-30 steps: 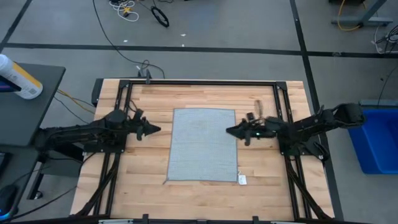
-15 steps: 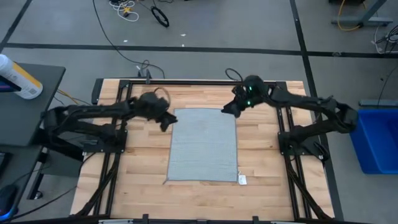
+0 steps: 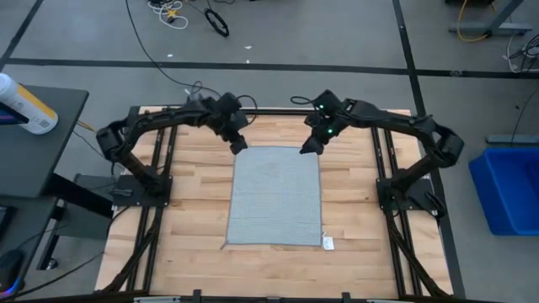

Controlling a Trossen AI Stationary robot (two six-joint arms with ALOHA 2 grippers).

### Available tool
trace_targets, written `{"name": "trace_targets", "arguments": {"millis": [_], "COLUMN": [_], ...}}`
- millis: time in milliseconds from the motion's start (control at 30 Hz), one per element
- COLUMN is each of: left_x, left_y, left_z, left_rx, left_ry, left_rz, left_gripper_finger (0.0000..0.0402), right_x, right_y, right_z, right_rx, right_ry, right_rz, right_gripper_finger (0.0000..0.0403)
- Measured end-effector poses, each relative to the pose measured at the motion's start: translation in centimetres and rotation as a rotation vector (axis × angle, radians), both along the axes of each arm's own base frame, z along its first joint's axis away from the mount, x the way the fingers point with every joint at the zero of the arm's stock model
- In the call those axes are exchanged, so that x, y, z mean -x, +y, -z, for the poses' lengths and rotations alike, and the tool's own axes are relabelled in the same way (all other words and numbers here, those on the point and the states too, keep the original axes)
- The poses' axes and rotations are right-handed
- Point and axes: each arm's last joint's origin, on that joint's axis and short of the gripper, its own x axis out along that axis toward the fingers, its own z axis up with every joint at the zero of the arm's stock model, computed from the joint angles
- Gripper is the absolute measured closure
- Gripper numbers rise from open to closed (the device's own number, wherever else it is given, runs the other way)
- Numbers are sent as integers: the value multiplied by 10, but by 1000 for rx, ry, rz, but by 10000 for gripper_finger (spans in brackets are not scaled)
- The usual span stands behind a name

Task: Fold microfiber towels
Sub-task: Fold the gray microfiber towel

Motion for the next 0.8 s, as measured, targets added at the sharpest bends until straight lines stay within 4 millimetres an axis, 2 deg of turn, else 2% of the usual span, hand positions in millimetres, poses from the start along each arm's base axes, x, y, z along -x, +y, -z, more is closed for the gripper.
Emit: {"name": "trace_targets", "arguments": {"millis": [167,367,600,800], "left_x": [5,12,7,-1], "left_y": [11,12,8,13], "left_z": [-1,8,39,66], "left_rx": [31,95,171,209], "left_ry": [-12,11,89,139], "left_rz": [-26,-69,-56,-53], "left_gripper_finger": [230,230,230,230], "right_x": [-14,-38,-56,-43], "right_y": [-3,1,-4,-28], "right_z": [25,44,34,19], "right_rx": [-51,-66,18,12], "right_ry": [158,214,233,288], "right_rz": [-7,-82,-96,-46], "right_gripper_finger": [159,173,186,168]}}
